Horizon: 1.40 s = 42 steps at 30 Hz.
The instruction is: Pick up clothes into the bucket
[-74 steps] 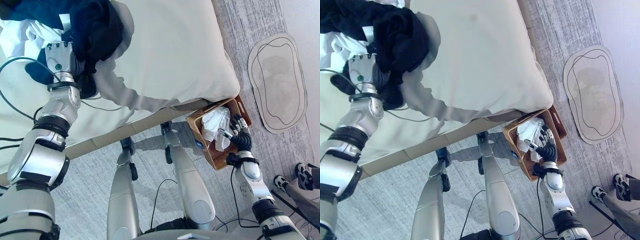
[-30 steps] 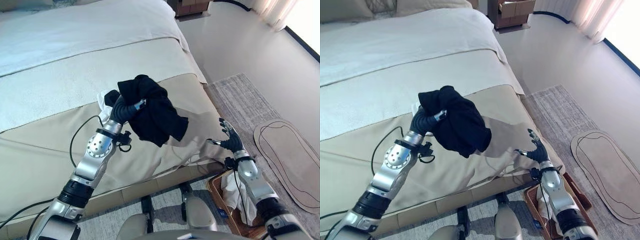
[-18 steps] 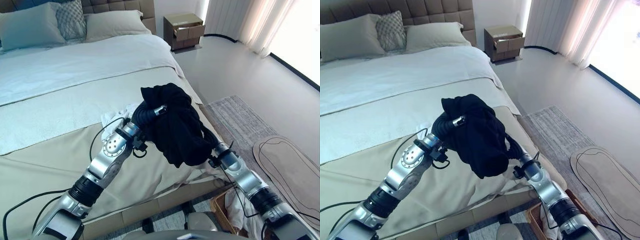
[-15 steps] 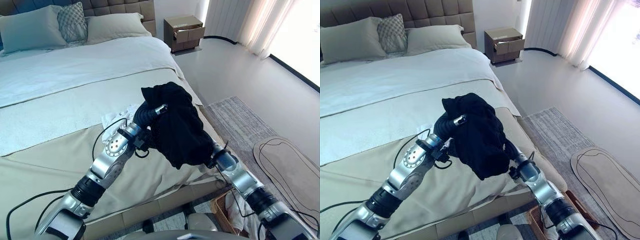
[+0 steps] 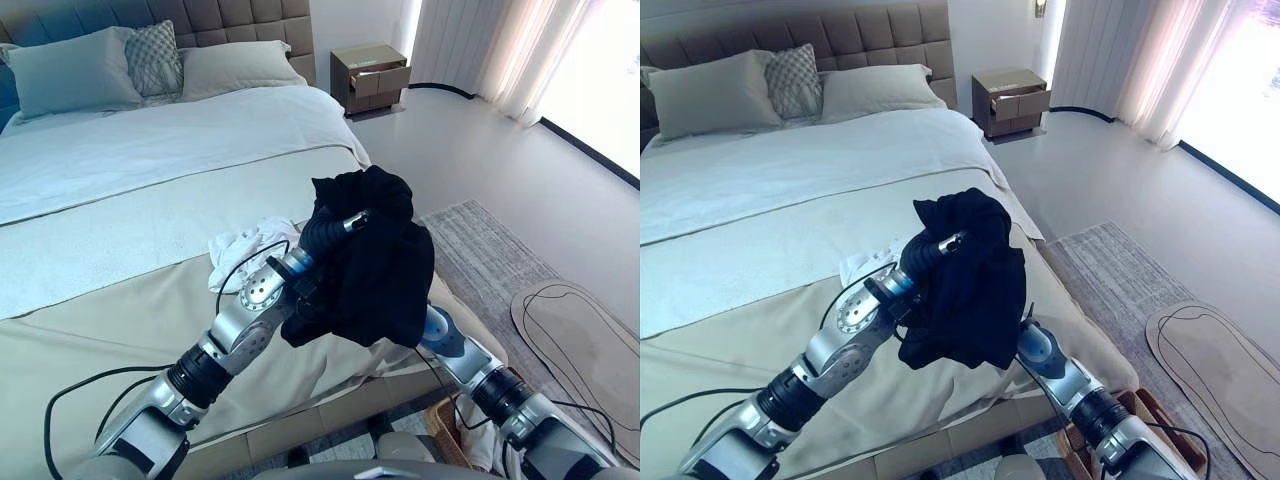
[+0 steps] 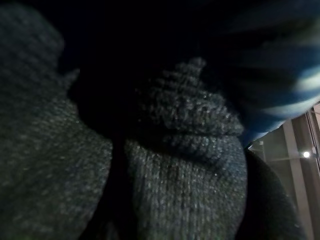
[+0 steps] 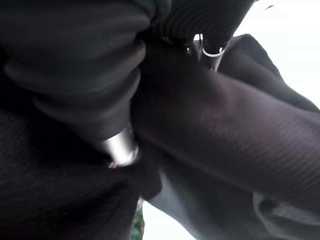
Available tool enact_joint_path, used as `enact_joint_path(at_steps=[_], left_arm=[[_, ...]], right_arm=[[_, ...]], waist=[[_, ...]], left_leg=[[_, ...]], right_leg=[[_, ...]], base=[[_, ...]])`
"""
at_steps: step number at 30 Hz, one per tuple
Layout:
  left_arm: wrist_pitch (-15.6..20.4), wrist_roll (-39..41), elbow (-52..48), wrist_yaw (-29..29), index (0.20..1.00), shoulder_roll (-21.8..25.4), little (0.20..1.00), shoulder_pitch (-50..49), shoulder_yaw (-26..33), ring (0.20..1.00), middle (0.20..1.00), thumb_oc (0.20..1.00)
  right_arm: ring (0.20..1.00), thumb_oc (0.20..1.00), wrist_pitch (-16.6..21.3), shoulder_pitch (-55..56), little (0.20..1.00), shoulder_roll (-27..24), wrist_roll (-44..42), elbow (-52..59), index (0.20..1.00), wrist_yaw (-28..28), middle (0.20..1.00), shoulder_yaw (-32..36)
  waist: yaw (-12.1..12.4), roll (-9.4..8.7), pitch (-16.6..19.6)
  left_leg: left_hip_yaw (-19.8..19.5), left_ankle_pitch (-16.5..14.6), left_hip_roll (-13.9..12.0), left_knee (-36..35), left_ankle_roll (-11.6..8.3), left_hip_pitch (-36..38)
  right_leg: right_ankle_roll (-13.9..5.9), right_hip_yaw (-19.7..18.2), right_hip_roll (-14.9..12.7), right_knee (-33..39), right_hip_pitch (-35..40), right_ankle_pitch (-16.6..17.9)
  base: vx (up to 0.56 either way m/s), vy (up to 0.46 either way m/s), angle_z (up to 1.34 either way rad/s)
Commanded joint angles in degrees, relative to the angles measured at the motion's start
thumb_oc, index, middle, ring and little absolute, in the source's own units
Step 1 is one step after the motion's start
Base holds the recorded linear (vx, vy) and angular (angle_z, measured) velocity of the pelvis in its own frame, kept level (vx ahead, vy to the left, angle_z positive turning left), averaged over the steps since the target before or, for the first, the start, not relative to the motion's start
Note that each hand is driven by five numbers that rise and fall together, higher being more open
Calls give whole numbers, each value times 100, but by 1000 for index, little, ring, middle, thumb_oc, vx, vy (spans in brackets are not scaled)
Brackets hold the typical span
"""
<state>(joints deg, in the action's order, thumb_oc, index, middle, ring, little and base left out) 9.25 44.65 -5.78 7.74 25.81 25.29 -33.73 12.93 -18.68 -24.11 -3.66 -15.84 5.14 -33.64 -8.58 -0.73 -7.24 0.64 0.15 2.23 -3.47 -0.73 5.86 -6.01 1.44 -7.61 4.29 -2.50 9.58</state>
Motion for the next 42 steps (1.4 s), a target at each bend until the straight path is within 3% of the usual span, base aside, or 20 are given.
enact_joint_path(at_steps=[1,11,12,15,16,17,18,24,31,42], left_arm=[[386,303,-305,-14,200,-183,200,640,172,200,200,200],[353,-125,-277,-143,200,-18,200,-71,851,200,200,200],[374,-297,-319,-137,200,48,200,-270,1059,200,200,200],[509,-908,-355,-160,200,57,200,-781,1448,200,200,200],[615,-1403,-90,-234,592,-24,592,-933,1554,592,592,592],[618,-1408,-87,-236,765,-27,765,-932,1551,765,765,765],[648,-1651,65,-314,1000,-70,1000,-1037,1612,1000,1000,1000],[615,-2620,1020,-410,1000,-315,1000,-1407,1644,1000,1000,1000],[540,-2996,1571,-370,1000,-439,1000,-1775,1673,1000,1000,1000],[578,-3052,2151,-101,1000,-494,1000,-2742,2139,1000,1000,1000]], right_arm=[[200,200,145,103,200,137,-433,197,200,-35,200,190],[200,200,46,790,200,217,-1479,715,200,-299,200,1275],[200,200,138,1161,200,17,-1563,554,200,-129,200,1553],[200,200,299,1645,200,113,-1911,510,200,-74,200,2040],[200,200,411,1743,200,253,-2229,406,200,-28,200,2243],[200,200,412,1745,200,251,-2232,406,200,-26,200,2244],[200,200,456,1825,200,320,-2443,490,200,-8,200,2383],[200,200,643,2030,200,642,-3485,930,200,210,200,2952],[200,200,845,2024,200,911,-4238,1177,200,112,200,3489],[200,200,1020,2104,200,780,-4125,1159,200,-199,200,4326]], waist=[[137,-324,390],[91,-342,408],[82,-347,410],[48,-376,403],[12,-382,412],[15,-381,413],[3,-385,415],[-51,-416,431],[-58,-432,457],[-34,-499,449]], left_leg=[[-216,-568,238,635,269,-260],[-144,-595,240,675,294,-257],[-140,-591,236,670,286,-258],[-119,-588,217,662,279,-266],[-92,-599,209,657,278,-258],[-91,-600,209,657,278,-256],[-68,-605,203,658,279,-252],[-12,-632,204,668,301,-229],[11,-661,205,699,315,-235],[68,-728,263,854,363,-304]], right_leg=[[-541,69,-568,-440,-148,-20],[-529,14,-567,-436,-145,-9],[-536,14,-566,-438,-151,-9],[-533,-19,-551,-459,-182,-16],[-529,-45,-539,-464,-196,-26],[-529,-47,-538,-465,-196,-27],[-526,-63,-534,-474,-203,-35],[-521,-128,-513,-489,-211,-54],[-527,-162,-523,-515,-231,-60],[-540,-225,-542,-528,-259,-21]], base=[[0,0,0],[1,4,-2],[0,0,0],[0,0,0],[-5,6,-3],[-4,7,-9],[-2,4,-9],[-8,-3,-6],[-11,-2,-4],[-22,3,-1]])
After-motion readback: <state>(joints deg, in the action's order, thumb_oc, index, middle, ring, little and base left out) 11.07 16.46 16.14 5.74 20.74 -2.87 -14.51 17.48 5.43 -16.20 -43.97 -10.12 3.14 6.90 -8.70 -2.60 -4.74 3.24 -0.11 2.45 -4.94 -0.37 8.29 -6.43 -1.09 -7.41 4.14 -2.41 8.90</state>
